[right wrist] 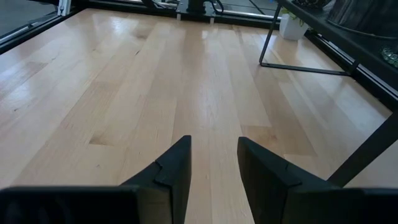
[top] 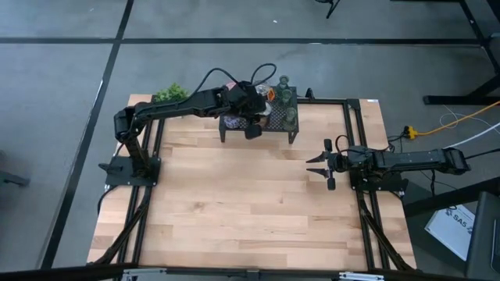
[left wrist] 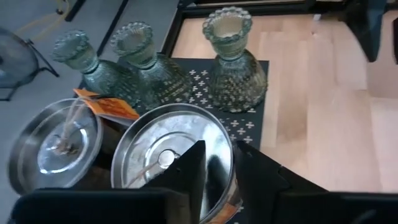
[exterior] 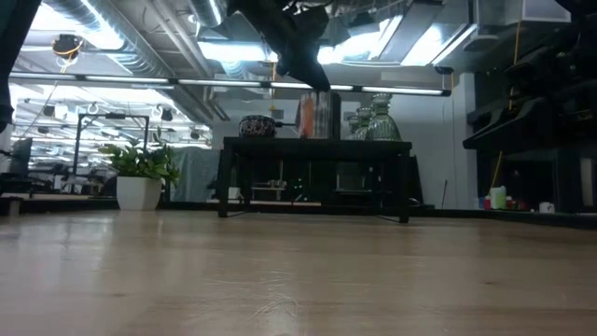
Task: Pick & Place candle stick holders
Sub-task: Put the silver scented candle on the shelf aligned with the other silver scented candle, then return to Home Position
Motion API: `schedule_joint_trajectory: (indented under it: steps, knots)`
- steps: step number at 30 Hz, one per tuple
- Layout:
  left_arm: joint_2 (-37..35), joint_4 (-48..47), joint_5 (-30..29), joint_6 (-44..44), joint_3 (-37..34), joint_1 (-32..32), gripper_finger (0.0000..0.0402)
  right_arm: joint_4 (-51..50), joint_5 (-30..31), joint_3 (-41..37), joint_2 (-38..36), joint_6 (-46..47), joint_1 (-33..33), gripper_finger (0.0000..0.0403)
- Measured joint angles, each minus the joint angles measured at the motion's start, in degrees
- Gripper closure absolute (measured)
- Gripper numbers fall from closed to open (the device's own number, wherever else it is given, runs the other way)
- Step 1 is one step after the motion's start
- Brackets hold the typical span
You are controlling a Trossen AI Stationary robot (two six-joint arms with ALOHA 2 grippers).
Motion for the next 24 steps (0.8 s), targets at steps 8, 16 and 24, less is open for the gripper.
schedule_joint_trajectory:
  steps: [8,16,24]
  knots:
    - [-3.62,-0.18,-2.56,6.01,0.0,-1.0,0.0296,0.0,-0.01,0.0,-0.01,0.0,0.01,0.0271]
    - [-15.23,-3.06,-0.17,6.07,-9.08,-3.18,0.0315,0.0,0.0,0.0,-0.01,0.0,0.0,0.0271]
    - [-36.83,12.1,0.24,-0.16,-36.17,-4.95,0.0337,0.0,0.0,0.0,0.0,0.0,0.02,0.0271]
